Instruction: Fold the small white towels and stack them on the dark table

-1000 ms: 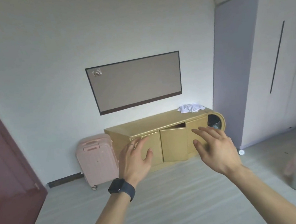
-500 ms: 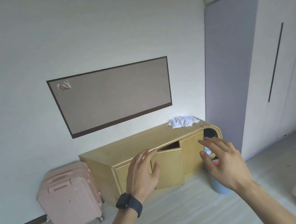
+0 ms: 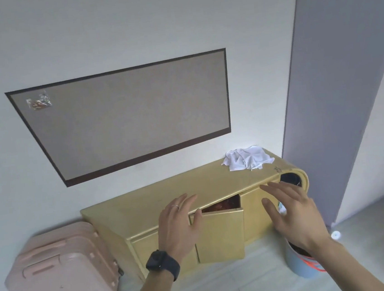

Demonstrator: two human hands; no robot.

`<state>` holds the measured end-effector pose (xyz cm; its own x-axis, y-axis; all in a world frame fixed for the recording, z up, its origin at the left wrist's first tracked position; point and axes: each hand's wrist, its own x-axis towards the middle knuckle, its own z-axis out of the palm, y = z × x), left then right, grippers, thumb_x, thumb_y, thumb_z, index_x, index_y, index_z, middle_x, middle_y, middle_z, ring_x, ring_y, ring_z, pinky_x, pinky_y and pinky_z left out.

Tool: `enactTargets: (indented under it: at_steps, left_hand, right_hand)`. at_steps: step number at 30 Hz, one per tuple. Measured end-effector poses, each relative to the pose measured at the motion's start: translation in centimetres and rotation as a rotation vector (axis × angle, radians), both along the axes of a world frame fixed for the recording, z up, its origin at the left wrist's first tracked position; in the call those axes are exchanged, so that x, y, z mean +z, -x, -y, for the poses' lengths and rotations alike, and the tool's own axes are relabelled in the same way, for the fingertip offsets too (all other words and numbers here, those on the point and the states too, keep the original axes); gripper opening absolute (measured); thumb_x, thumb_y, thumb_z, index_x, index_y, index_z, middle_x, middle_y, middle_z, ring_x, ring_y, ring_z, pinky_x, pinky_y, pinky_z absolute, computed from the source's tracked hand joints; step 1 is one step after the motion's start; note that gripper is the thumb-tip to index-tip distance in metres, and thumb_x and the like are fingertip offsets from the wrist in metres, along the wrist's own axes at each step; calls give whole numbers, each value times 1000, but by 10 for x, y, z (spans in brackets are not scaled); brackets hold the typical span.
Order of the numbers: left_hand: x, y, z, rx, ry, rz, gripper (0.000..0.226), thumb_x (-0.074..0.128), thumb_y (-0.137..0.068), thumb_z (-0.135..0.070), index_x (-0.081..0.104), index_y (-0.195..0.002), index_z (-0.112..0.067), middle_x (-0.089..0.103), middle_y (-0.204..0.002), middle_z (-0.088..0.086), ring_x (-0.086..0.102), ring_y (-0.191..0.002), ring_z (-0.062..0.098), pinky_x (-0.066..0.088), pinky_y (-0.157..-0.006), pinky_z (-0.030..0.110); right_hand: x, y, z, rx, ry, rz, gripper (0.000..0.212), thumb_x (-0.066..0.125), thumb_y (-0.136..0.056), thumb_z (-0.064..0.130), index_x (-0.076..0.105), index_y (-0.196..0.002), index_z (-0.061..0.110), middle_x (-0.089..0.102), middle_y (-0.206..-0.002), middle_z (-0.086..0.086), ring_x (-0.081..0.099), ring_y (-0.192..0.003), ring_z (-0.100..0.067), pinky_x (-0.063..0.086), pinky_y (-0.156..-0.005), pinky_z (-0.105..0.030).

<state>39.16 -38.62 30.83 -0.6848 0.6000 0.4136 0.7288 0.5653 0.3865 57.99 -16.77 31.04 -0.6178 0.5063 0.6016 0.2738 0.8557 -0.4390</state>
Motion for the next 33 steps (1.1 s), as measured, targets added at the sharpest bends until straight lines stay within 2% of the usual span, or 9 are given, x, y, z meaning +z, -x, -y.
enactTargets:
  at_steps: [8,12,18,25,33]
  left_hand:
    - [-63,110,-106,39,85,174,47,38,-95,-49,45,-141,-43,45,-149,-12,32,-142,11,23,-118,34]
    - [-100,171,-162,35,128,256,46,41,-98,-47,42,-144,-43,41,-151,-12,28,-143,10,18,-119,32]
    - [-146,245,-229,25,215,377,45,45,-97,-45,44,-142,-43,44,-149,-10,31,-141,10,18,-117,29]
    - [-201,310,-312,26,369,500,44,44,-98,-46,44,-142,-41,41,-152,-7,32,-141,15,22,-116,33]
    - [-253,374,-423,98,517,594,46,43,-98,-39,41,-144,-36,36,-156,-1,29,-143,23,23,-115,38]
  right_hand:
    - [-60,122,-114,40,71,132,43,47,-92,51,65,-126,32,66,-126,9,56,-121,-24,50,-94,-50]
    - [-102,188,-162,29,95,216,44,47,-91,52,66,-125,32,67,-123,11,58,-118,-22,51,-94,-47]
    - [-152,265,-221,-45,191,379,37,66,-90,37,65,-126,32,67,-122,12,57,-118,-20,46,-99,-39]
    - [-202,335,-304,-46,412,686,44,52,-96,43,53,-139,33,58,-137,11,43,-132,-19,34,-109,-37]
    - [-261,419,-425,19,551,893,47,48,-97,46,46,-143,34,57,-138,6,44,-131,-22,41,-103,-40]
